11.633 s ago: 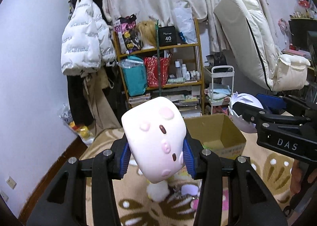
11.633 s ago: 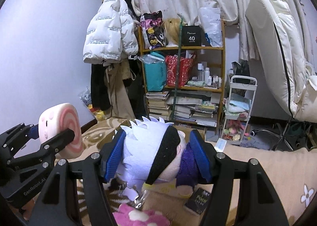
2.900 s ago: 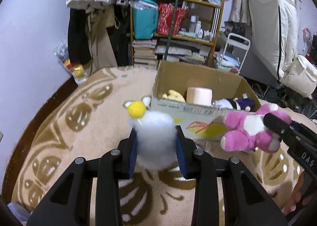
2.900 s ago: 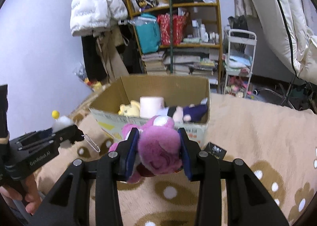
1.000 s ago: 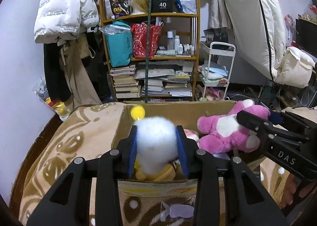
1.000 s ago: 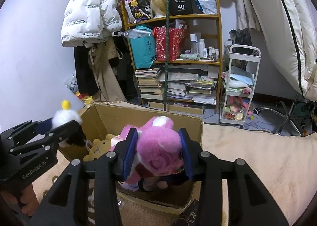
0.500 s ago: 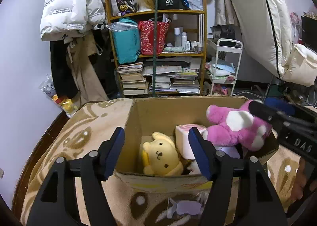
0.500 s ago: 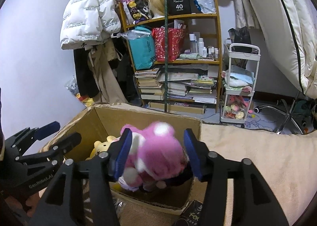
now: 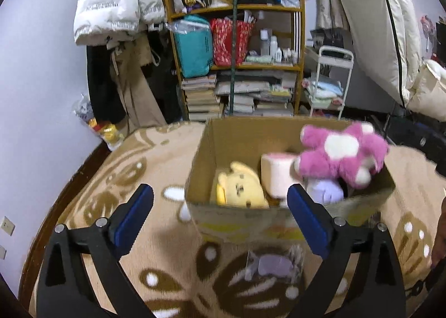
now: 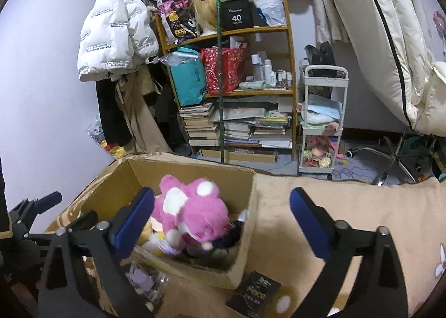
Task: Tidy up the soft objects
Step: 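Withdraw both tools from the box toward the clear bag and tissue pack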
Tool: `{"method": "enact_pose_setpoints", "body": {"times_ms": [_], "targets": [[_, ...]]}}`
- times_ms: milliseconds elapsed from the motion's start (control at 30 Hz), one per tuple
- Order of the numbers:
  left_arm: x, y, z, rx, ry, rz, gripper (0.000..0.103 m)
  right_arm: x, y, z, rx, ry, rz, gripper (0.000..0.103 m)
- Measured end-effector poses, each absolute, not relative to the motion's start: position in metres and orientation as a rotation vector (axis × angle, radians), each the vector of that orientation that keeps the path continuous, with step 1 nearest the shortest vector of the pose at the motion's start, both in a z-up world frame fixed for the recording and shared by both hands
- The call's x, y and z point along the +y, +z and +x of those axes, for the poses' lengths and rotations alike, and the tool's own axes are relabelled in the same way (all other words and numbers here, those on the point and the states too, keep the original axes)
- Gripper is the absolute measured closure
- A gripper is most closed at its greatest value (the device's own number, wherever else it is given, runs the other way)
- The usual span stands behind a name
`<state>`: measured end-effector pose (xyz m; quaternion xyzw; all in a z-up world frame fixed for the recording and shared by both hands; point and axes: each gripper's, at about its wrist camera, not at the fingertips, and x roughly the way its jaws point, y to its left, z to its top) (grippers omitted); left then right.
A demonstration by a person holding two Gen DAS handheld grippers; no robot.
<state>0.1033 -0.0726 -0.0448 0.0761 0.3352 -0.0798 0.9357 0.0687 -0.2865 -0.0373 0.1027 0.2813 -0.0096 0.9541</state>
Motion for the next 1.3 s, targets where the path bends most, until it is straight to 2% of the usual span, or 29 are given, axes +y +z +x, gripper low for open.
{"method": "enact_pose_setpoints", "body": {"times_ms": [600, 1300], "targets": [[-0.085, -0.088, 0.105, 0.875, -0.212, 0.17, 0.007, -0.318, -0.089, 0.049, 0.807, -0.047, 0.374, 0.0], [-0.1, -0.118, 0.117, 1.004, -0.272, 0.189, 0.007, -0.304, -0.138, 0.063, 1.04, -0.036, 0.365, 0.0]]}}
